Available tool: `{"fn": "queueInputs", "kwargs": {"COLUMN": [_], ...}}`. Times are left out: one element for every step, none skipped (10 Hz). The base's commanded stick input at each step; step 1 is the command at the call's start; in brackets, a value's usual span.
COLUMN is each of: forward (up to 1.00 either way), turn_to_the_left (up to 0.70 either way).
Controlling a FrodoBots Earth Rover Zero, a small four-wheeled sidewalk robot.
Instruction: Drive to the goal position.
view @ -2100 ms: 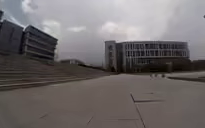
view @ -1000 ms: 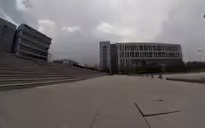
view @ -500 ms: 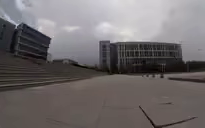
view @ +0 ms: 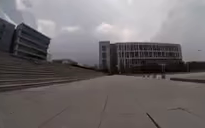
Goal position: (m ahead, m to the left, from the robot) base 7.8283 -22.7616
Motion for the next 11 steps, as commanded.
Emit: {"fn": "queueInputs", "kwargs": {"forward": [0.7,0.7,0.7,0.7,0.7,0.7,0.7,0.7,0.7,0.7,0.7], "turn_to_the_left": [-0.26,-0.29,-0.27,-0.24,-0.17,-0.06,0.0,0.0,0.0,0.0,0.0]}}
